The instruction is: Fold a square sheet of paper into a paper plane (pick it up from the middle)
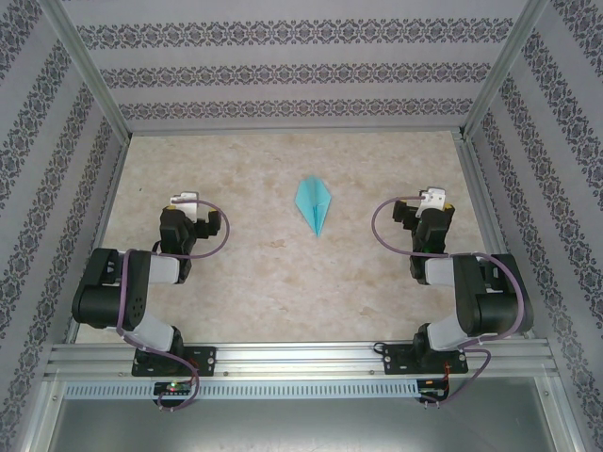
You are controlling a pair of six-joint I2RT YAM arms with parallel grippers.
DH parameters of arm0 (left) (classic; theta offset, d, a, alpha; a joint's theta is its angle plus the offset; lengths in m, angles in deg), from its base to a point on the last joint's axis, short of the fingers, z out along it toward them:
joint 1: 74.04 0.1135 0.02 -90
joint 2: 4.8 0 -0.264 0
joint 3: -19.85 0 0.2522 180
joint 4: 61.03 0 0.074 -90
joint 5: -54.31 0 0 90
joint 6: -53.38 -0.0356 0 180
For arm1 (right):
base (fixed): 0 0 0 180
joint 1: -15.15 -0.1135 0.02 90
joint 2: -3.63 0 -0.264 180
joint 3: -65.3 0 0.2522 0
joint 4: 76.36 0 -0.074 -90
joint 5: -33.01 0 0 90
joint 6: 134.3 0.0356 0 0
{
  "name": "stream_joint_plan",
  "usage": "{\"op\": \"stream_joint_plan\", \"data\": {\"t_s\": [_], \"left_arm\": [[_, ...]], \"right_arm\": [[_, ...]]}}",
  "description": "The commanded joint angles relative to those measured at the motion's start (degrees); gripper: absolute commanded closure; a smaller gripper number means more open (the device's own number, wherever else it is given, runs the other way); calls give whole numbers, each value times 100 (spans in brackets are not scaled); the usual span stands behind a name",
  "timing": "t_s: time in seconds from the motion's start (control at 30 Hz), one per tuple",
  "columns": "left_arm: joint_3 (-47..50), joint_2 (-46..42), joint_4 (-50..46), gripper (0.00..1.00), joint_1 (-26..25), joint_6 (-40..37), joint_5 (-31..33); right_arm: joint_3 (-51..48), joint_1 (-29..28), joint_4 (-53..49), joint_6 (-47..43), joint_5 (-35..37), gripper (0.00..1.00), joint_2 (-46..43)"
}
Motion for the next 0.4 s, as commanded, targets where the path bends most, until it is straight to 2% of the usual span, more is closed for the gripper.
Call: {"op": "stream_joint_plan", "data": {"t_s": [0.0, 0.3, 0.33, 0.37], "left_arm": [[-122, 23, 130, 0, -57, -166, -55], [-142, 43, 111, 0, -110, -195, 28], [-121, 39, 139, 0, -110, -195, 33], [-127, 38, 136, 0, -110, -187, 25]], "right_arm": [[109, 16, 144, 80, -128, 2, 23], [75, 18, 188, 60, -172, 2, 7], [16, 24, 272, -57, -437, 2, -4], [-53, 29, 400, -244, -1020, 2, -15]]}}
